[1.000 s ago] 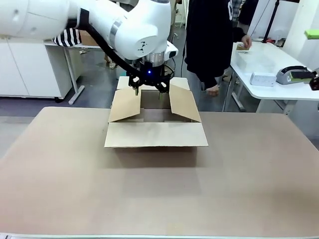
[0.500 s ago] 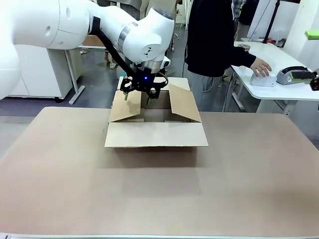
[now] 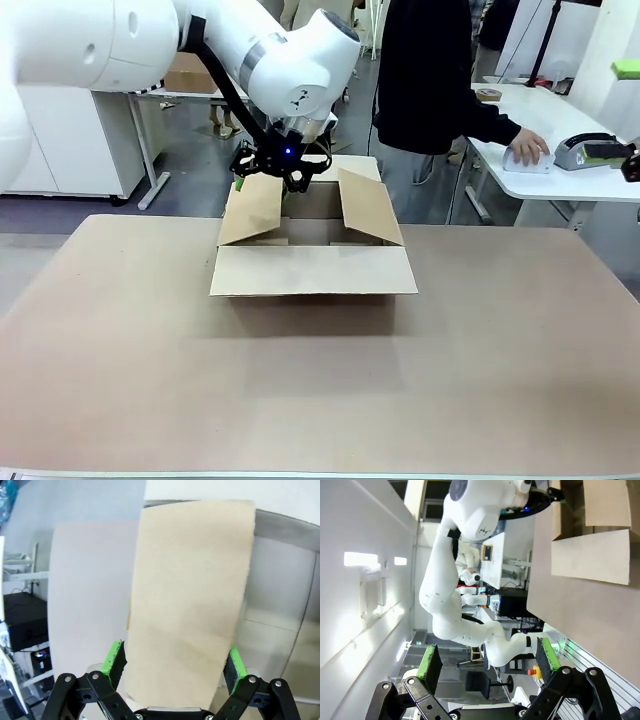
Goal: Pack the gift set into the box.
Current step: Place both hands on the side flaps of the Package Box and spread them outward.
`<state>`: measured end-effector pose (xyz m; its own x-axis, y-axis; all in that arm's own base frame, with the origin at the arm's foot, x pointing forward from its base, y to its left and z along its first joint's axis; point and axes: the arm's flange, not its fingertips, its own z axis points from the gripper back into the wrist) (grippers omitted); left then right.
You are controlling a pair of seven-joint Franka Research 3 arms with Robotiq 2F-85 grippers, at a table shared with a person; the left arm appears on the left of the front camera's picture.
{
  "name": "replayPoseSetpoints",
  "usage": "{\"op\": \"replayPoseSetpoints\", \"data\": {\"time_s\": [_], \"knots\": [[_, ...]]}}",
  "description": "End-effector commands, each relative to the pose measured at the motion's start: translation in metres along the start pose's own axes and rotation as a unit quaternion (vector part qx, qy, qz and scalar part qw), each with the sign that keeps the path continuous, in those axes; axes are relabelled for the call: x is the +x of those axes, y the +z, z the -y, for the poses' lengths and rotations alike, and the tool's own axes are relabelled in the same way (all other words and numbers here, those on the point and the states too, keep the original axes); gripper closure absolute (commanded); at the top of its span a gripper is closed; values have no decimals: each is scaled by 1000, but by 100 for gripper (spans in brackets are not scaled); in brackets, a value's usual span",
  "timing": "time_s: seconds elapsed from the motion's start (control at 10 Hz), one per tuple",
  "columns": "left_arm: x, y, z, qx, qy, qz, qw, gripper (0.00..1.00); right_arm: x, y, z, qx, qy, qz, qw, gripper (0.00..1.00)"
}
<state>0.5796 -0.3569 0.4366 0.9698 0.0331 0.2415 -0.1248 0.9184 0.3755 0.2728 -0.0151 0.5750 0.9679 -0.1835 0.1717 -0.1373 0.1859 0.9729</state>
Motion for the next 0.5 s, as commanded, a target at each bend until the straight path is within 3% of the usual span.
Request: {"op": "replayPoseSetpoints", "data": {"time_s": [0.0, 0.4], "knots": [[-7, 7, -24, 17, 18, 12, 1000, 0, 3, -2, -1, 10, 12, 1, 1000, 0], [-1, 7, -65, 24, 65, 3, 998, 0, 3, -2, -1, 10, 12, 1, 1000, 0]]}}
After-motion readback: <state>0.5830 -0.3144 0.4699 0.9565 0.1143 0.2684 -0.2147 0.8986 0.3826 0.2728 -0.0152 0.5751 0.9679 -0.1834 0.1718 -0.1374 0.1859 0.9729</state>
